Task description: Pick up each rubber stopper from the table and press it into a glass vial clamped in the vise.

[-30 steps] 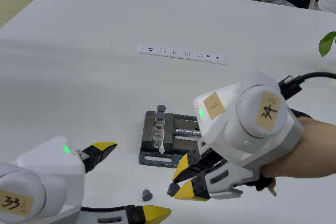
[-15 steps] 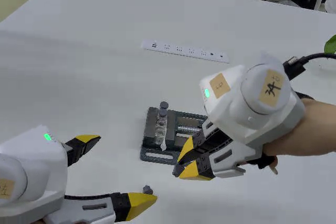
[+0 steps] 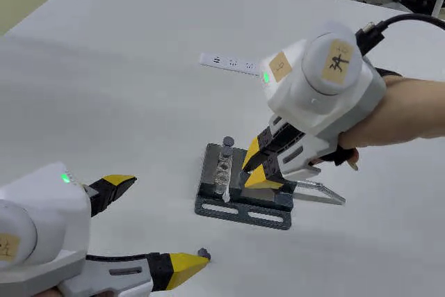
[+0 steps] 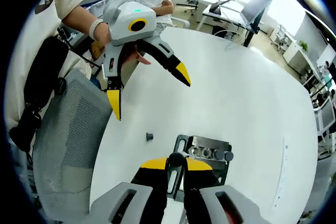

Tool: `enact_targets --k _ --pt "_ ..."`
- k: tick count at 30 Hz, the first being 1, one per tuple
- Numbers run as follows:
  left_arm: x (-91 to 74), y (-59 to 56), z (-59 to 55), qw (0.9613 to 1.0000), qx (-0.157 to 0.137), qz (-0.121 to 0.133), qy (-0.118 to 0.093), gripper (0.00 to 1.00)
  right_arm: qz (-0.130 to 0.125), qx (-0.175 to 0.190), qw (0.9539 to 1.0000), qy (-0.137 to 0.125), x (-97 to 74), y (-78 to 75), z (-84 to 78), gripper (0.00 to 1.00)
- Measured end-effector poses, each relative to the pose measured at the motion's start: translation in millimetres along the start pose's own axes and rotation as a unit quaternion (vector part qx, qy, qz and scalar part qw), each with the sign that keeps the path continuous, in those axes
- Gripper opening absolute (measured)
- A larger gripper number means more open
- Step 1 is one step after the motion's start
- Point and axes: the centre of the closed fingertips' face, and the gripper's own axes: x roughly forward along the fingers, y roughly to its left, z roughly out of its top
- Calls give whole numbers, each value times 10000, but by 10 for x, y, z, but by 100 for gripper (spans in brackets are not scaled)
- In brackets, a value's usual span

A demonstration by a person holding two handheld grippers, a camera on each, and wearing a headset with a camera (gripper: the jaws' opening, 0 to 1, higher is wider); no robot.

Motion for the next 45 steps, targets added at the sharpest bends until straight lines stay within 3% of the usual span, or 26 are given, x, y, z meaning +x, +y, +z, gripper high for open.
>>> enact_targets --k 5,11,16,34,45 --pt "-14 17 26 10000 31 38 16 88 -72 -160 9997 175 45 -189 -42 5" --pt "-18 18 52 10000 48 63 1 87 -34 -264 9987 425 169 -321 -145 5" --pt "-21 30 44 9999 71 68 31 87 -22 -244 9986 473 255 -415 -141 5" --pt "-45 87 9 9999 -28 118 40 84 206 -444 9949 878 452 -509 -153 5" --pt "-46 75 -17 9999 -85 112 51 83 267 -472 9942 931 496 -509 -160 5"
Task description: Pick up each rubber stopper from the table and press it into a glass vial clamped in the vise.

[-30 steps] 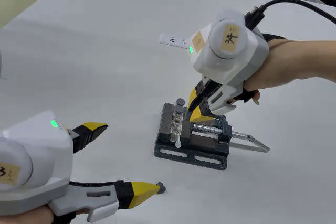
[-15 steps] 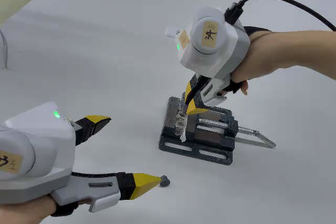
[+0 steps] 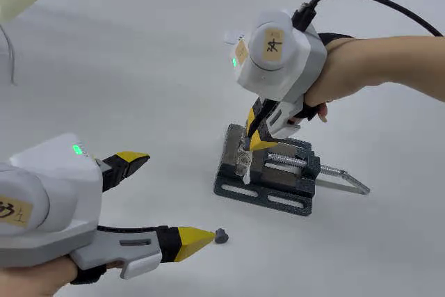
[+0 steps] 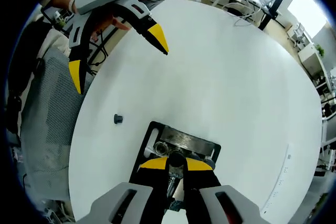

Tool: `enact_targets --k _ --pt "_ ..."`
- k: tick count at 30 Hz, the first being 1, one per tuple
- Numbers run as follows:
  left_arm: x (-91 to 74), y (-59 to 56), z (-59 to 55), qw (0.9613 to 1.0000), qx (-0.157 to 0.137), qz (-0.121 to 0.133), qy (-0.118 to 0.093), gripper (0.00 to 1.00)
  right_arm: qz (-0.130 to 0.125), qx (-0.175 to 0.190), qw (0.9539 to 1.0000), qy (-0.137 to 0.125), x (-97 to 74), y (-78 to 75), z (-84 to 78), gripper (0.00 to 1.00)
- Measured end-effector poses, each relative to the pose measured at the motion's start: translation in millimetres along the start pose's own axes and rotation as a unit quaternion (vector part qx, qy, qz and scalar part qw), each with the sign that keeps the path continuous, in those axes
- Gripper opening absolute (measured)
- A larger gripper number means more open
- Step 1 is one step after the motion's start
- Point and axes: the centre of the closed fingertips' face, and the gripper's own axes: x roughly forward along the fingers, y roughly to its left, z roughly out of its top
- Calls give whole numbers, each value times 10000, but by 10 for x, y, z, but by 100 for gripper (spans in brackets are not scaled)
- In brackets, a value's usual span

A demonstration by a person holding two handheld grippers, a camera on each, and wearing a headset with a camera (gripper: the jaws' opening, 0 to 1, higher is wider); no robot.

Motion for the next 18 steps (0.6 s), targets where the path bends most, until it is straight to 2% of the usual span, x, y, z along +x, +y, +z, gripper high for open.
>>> enact_targets --k 5,18 --pt "4 -3 -13 10000 -22 -11 4 83 -29 -137 9999 80 -10 14 2 5" --pt "2 1 -20 10000 -39 -39 5 82 24 -102 9999 87 5 -6 24 5"
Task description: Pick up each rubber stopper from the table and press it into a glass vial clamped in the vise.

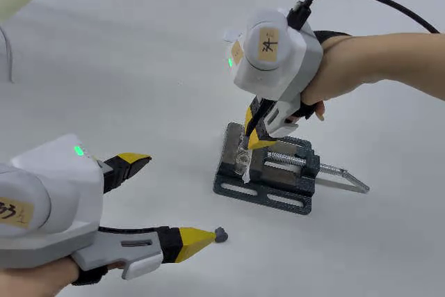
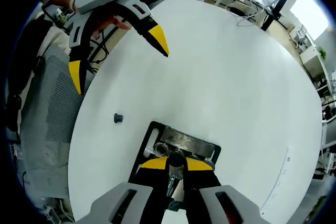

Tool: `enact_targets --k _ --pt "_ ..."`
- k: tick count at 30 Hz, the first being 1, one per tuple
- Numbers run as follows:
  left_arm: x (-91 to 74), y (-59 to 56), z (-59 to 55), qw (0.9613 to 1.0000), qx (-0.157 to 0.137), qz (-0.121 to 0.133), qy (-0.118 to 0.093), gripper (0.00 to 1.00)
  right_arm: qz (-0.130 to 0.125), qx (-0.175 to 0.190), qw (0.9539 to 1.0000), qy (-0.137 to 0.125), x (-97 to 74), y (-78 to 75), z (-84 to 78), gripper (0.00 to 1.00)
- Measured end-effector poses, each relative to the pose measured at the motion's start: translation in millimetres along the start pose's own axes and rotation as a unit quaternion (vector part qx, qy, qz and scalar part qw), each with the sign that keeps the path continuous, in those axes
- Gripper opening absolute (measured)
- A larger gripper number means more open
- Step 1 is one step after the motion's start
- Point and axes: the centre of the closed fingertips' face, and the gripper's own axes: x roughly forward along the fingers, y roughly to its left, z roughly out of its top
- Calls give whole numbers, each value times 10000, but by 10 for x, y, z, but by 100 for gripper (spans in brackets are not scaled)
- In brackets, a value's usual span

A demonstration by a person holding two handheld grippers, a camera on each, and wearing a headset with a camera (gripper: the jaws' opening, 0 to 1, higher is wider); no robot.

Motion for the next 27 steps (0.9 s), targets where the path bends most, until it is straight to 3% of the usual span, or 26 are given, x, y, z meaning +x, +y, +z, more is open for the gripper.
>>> enact_targets --k 6,16,21,27 --pt "8 -16 -9 10000 -14 -24 15 82 4 41 10000 45 11 8 15 5" --pt "15 -22 -10 10000 -21 -54 17 81 -7 338 9993 -138 -5 15 9 5" --pt "21 -20 -8 10000 -30 -61 4 81 -149 649 9972 -326 -6 27 2 4" --pt "32 -41 -5 10000 -46 -65 -9 81 -419 1092 9916 -546 2 -1 11 4"
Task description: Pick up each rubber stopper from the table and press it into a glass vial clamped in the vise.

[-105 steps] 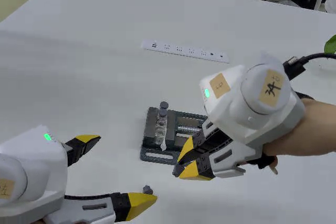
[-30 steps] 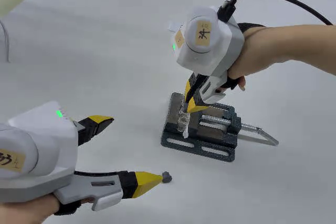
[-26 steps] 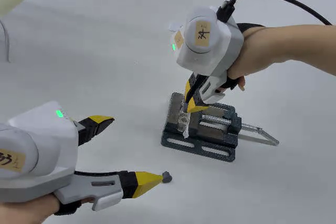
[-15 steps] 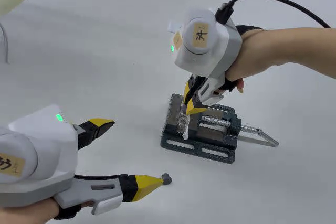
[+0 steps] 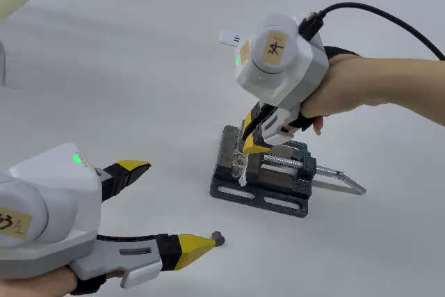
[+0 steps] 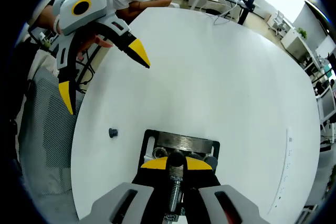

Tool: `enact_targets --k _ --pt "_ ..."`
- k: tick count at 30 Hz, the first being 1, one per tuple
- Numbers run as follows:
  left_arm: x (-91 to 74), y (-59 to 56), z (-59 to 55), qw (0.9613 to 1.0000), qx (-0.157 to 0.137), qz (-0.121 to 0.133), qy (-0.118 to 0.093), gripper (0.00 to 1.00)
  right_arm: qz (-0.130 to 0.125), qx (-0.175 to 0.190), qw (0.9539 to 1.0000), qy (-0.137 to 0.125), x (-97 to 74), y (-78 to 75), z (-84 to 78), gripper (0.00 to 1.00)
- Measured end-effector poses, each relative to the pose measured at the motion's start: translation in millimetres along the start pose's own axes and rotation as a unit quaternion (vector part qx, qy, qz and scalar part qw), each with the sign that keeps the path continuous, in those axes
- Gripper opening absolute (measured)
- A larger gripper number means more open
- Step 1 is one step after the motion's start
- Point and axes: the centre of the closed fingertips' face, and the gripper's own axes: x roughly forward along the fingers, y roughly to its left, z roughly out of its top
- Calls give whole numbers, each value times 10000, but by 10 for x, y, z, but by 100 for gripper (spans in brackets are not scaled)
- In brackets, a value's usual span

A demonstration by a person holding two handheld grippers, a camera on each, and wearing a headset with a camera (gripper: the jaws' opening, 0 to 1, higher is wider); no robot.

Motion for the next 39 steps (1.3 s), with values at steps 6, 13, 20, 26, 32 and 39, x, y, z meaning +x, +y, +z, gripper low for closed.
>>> enact_targets --k 6,13,20,26,32,39 --pt "12 -19 -4 10000 -6 -12 -5 81 -53 327 9994 -128 2 -22 0 4" --pt "14 -6 -5 10000 -24 -1 -27 81 -183 510 9985 27 8 -9 -7 4" --pt "19 -9 -13 10000 -27 -6 -32 80 -90 168 9998 54 0 1 -10 6" --pt "21 -15 -18 10000 -32 -2 -26 80 -29 122 9999 -12 0 -18 -28 6" --pt "25 -31 -27 10000 -47 0 -6 80 -29 38 10000 6 9 -26 -21 7" --pt "33 -38 -21 10000 -37 -12 0 80 13 -1 10000 -17 3 -3 -17 8"
